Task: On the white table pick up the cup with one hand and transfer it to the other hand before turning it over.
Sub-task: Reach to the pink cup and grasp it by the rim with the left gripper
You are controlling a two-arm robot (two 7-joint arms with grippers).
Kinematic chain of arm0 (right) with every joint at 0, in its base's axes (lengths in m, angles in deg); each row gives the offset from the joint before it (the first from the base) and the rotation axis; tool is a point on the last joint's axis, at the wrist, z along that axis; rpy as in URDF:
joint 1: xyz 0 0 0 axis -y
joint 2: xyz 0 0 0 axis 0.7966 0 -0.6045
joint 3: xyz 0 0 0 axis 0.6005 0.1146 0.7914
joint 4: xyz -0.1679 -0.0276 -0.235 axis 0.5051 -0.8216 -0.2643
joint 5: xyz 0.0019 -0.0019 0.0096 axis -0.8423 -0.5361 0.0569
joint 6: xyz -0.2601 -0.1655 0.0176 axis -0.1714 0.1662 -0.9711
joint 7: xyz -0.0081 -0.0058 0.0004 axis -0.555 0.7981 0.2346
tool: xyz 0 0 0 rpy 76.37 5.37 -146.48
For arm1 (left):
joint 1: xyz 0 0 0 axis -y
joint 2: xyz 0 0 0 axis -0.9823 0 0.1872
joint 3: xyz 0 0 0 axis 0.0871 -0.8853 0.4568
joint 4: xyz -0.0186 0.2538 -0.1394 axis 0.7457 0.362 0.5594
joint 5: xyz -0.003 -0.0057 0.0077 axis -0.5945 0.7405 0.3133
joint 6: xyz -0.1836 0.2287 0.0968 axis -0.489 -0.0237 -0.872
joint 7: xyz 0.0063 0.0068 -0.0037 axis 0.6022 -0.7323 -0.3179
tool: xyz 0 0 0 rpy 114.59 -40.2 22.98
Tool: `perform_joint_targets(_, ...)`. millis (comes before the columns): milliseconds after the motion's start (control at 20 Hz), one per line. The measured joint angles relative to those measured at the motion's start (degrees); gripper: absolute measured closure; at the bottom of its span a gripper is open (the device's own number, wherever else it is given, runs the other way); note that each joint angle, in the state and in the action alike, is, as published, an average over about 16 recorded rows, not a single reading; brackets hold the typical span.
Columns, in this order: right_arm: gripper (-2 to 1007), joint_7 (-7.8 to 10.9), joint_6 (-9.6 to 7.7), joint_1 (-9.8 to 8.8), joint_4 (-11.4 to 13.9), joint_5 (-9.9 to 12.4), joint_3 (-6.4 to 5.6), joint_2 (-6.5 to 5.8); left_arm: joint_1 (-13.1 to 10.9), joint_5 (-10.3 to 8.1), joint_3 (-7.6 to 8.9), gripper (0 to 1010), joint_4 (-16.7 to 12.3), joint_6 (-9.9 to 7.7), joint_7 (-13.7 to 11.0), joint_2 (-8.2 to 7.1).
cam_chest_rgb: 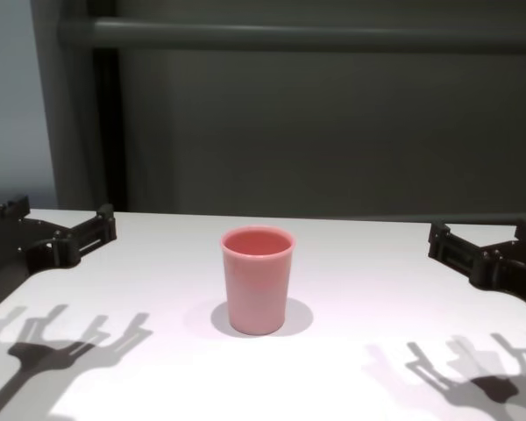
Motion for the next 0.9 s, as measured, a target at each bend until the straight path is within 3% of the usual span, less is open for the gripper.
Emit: perform_joint_targets(900,3,0.00,0.00,0.00,0.00,0.00,0.00,0.00,0.00,0.00,0.00,7,0.00,0.00,0.00,0.00)
